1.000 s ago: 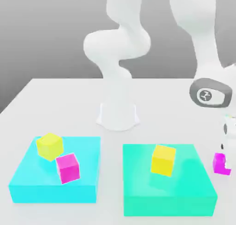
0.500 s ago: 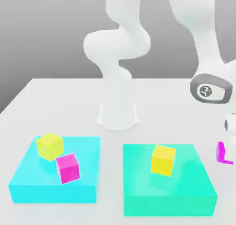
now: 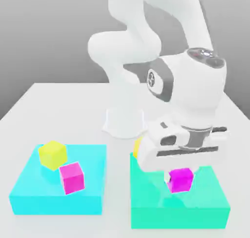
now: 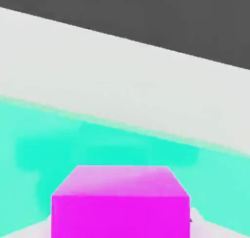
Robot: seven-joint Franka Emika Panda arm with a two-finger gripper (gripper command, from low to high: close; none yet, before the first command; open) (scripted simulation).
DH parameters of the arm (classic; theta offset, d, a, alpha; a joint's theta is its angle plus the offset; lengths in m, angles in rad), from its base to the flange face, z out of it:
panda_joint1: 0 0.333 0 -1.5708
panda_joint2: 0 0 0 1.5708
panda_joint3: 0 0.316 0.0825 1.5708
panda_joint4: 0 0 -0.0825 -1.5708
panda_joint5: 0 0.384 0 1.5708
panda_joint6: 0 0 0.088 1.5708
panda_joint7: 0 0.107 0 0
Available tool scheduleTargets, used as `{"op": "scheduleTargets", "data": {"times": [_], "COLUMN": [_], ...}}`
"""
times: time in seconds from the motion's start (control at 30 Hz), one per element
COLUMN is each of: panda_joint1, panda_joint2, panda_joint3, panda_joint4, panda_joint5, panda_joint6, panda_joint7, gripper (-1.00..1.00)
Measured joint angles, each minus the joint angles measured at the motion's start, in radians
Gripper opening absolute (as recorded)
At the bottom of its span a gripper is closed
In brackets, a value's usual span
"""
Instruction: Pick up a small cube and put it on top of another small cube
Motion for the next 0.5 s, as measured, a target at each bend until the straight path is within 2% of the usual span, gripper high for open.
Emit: {"op": "scheduleTargets", "data": {"times": [0.2,0.27,0.37,0.4,0.5], "panda_joint1": [-0.208,-0.255,-0.270,-0.271,-0.271], "panda_joint2": [-0.173,-0.182,-0.099,-0.078,-0.078], "panda_joint3": [-0.101,-0.142,-0.158,-0.160,-0.160], "panda_joint4": [-0.072,-0.090,-0.114,-0.118,-0.118], "panda_joint5": [0.068,0.086,0.099,0.102,0.102], "panda_joint6": [-0.101,-0.052,0.068,0.094,0.094], "panda_joint7": [0.233,0.275,0.285,0.284,0.284], "gripper": [-1.00,-1.00,-1.00,1.00,1.00]}}
